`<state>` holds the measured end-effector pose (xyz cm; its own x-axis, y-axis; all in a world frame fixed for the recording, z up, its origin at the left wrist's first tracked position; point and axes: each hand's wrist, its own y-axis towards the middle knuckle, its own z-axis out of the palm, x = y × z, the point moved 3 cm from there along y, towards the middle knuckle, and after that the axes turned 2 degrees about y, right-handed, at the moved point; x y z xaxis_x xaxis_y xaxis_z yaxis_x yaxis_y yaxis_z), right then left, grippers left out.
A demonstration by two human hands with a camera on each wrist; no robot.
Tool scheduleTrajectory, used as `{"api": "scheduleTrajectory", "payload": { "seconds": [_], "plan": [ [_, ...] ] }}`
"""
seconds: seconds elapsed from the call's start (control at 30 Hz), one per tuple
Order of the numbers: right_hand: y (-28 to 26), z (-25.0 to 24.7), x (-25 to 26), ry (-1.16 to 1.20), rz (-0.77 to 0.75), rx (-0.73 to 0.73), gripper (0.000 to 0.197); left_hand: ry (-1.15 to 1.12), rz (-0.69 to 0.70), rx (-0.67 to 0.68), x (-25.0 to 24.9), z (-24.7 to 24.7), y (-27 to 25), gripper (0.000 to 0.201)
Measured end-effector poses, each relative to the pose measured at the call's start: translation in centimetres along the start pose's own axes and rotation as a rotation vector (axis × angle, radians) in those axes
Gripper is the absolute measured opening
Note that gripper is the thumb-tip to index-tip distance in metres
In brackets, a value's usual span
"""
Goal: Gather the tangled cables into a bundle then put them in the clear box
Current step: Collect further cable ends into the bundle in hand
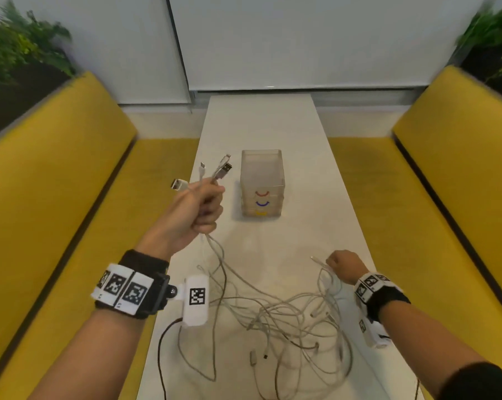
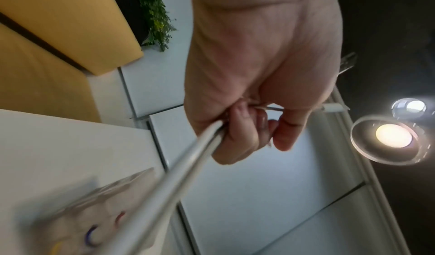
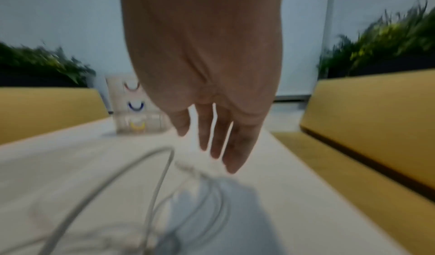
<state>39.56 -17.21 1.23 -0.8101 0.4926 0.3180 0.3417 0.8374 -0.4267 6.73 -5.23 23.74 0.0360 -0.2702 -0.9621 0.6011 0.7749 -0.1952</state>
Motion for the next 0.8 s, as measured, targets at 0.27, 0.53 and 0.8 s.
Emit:
{"api": "scheduleTrajectory", "payload": {
  "seconds": [0.27,0.53,0.8],
  "plan": [
    [2.0,5.0,-1.8,0.101,0.157,-0.118,0.02,0.012,-0.117,-0.015,3.1,1.4,0.6,0.044],
    [-2.2,-6.7,7.0,1.055,-0.149,-0.355,0.021,0.196,0.026,-0.099,4.1,2.4,0.4,0.045],
    [-10.0,-9.3,19.9,0.88,-0.694,-0.061,0.012,0.218,0.122,-0.099,4.7,6.1,1.8,0.042]
  ]
}}
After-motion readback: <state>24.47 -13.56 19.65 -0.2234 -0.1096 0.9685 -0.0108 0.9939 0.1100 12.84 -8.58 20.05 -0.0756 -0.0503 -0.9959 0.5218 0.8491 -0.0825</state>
